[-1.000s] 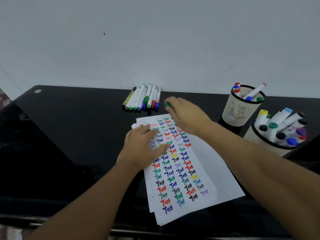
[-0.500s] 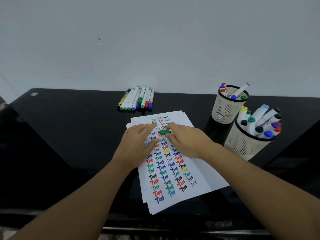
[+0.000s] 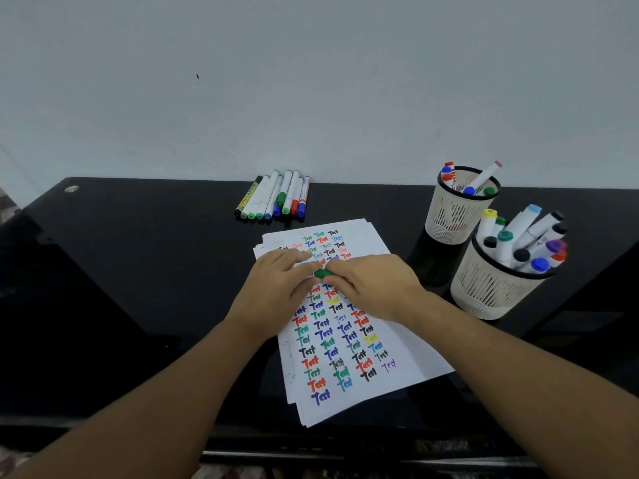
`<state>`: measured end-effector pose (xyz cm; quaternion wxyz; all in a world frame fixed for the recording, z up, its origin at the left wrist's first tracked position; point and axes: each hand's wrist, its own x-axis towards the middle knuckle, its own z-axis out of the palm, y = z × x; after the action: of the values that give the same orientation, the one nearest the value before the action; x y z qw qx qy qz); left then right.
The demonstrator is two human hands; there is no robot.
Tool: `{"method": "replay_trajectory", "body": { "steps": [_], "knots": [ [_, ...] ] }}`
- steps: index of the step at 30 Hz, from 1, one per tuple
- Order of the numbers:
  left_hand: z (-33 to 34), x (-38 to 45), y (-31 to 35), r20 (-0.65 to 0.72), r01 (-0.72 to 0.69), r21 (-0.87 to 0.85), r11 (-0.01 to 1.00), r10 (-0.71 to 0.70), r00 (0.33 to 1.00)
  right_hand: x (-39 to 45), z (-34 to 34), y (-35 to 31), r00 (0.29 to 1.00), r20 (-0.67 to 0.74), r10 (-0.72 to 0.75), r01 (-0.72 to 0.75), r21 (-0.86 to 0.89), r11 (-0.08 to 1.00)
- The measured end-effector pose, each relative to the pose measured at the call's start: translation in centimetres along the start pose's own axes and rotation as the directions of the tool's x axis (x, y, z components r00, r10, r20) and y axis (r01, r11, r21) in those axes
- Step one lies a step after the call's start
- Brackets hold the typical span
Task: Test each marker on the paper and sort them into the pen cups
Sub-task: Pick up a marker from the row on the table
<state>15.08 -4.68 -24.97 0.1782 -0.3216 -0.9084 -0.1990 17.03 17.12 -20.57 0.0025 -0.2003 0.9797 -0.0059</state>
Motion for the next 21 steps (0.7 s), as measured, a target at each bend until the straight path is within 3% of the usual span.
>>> {"method": "replay_trajectory", "body": {
  "steps": [11,15,17,19,21],
  "knots": [
    [0.1,0.2,-0.2,-0.019,0.008,-0.005,1.0,-0.008,1.0,-0.2,-0.5,-0.3,0.999,-0.013,0.052,-0.052,-0.021,0.998],
    [-0.3,0.2,0.1,-0.037,0.087,-0.017,0.996,-0.087,0.995,-1.6,-0.8,0.3,0.982,-0.053,0.182,-0.163,0.256,0.953],
    [-0.4,0.3,0.2,-0.006,0.148,-0.014,0.989,-0.148,0.989,-2.6,-0.8,0.9,0.955,-0.071,0.288,-0.205,0.543,0.815],
    [-0.6,0.4,0.5,0.053,0.231,-0.033,0.972,-0.229,0.972,-3.5,-0.4,1.2,0.911,-0.083,0.404,-0.183,0.796,0.577],
    [-1.0,0.5,0.8,0.113,0.301,-0.067,0.951,-0.293,0.949,-4.5,0.1,1.0,0.87,-0.067,0.488,-0.144,0.913,0.382]
  ]
}}
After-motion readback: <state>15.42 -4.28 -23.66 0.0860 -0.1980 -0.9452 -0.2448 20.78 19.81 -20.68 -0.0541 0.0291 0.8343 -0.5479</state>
